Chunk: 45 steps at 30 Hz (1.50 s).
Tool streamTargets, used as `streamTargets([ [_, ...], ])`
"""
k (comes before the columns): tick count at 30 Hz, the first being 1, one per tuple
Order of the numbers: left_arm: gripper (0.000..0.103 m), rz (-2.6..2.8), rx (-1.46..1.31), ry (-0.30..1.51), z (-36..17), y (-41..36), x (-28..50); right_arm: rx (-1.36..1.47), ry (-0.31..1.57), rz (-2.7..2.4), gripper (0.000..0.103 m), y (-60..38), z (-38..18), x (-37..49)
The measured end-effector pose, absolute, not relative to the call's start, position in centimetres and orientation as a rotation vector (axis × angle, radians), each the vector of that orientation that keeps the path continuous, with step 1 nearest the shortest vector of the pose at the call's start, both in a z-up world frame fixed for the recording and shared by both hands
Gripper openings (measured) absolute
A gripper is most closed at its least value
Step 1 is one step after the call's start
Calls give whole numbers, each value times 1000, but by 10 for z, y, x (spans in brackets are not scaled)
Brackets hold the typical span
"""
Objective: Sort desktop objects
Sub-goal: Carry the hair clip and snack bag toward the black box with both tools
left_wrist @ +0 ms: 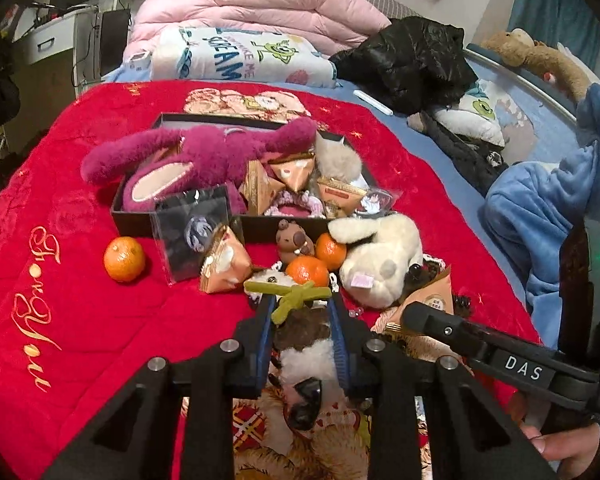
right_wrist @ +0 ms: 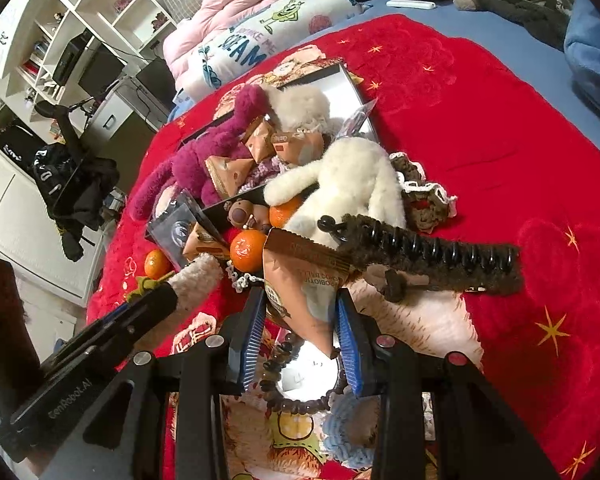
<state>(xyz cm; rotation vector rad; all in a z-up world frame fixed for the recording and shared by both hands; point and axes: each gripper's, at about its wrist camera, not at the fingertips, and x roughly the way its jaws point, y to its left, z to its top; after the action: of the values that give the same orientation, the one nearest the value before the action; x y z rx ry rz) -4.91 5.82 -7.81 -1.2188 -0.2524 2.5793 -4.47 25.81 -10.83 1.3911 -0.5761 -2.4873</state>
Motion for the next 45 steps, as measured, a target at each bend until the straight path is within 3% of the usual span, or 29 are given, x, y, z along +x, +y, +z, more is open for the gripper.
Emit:
streamTargets([
  [17, 27, 2617, -1118, -266, -58, 50, -40, 1325, -586, -2499, 34, 258, -100, -45],
  [45, 27, 2630, -951, -236, -27, 54, -14, 1054, -437, -2575, 34, 240, -55, -32],
])
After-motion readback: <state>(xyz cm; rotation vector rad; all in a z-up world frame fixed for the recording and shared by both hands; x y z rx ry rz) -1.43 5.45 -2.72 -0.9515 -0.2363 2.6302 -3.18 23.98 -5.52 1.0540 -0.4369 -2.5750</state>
